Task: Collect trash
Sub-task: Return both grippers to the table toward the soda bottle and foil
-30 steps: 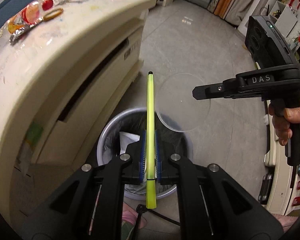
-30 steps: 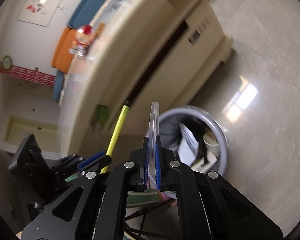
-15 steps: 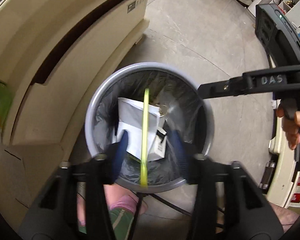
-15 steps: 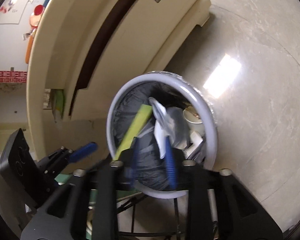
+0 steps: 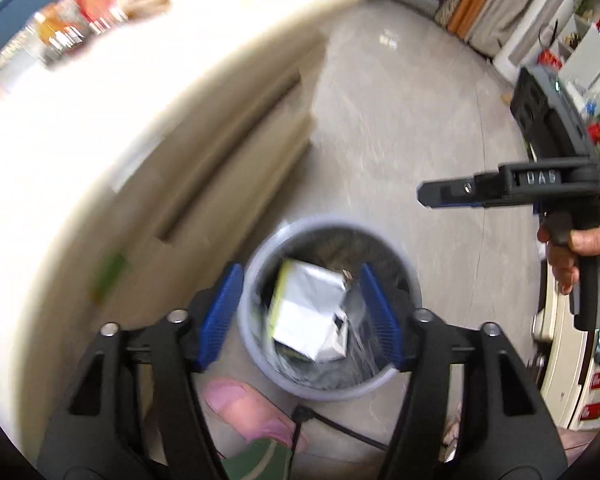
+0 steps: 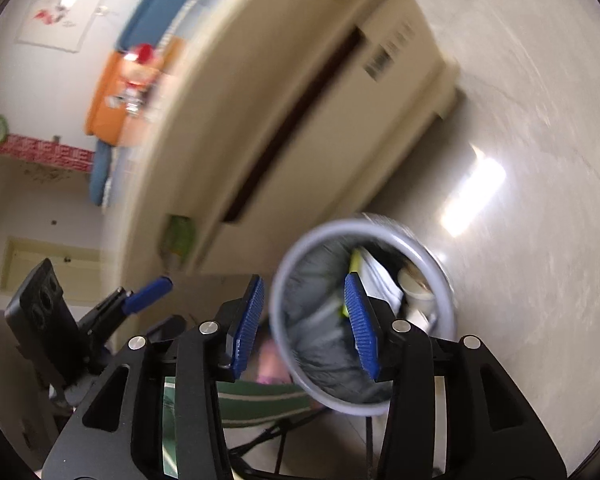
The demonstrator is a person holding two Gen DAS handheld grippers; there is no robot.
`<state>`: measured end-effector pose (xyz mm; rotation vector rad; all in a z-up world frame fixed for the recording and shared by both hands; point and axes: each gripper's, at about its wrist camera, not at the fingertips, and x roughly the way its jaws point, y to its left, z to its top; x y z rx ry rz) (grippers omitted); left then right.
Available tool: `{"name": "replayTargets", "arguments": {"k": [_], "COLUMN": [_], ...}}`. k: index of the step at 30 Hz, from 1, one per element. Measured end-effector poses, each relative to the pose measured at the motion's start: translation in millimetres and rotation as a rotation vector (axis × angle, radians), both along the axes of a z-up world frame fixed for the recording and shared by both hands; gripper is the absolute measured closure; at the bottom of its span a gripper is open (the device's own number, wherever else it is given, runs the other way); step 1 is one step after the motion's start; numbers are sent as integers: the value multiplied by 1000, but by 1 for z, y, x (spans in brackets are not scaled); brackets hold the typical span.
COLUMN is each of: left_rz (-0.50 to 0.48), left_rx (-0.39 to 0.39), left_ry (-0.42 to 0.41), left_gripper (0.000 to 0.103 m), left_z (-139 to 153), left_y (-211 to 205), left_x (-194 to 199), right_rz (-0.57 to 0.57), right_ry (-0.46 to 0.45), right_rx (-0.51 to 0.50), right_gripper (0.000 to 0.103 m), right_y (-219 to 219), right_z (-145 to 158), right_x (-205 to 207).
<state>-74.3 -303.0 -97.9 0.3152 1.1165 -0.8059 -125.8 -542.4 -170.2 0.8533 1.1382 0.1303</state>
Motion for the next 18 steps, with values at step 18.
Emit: {"name": "replayTargets", "arguments": {"k": [18], "left_rz": [286], "left_rx": [5], "left_ry": [-223], "left_gripper": [15], "left_z": [92], "left_y": [70], "left_x": [170], "right_rz": [228], "right_ry": [-280], "right_rx": [-114], "right_gripper": [29], "right_y": [59], "right_z": [139], "right_x": [189]}}
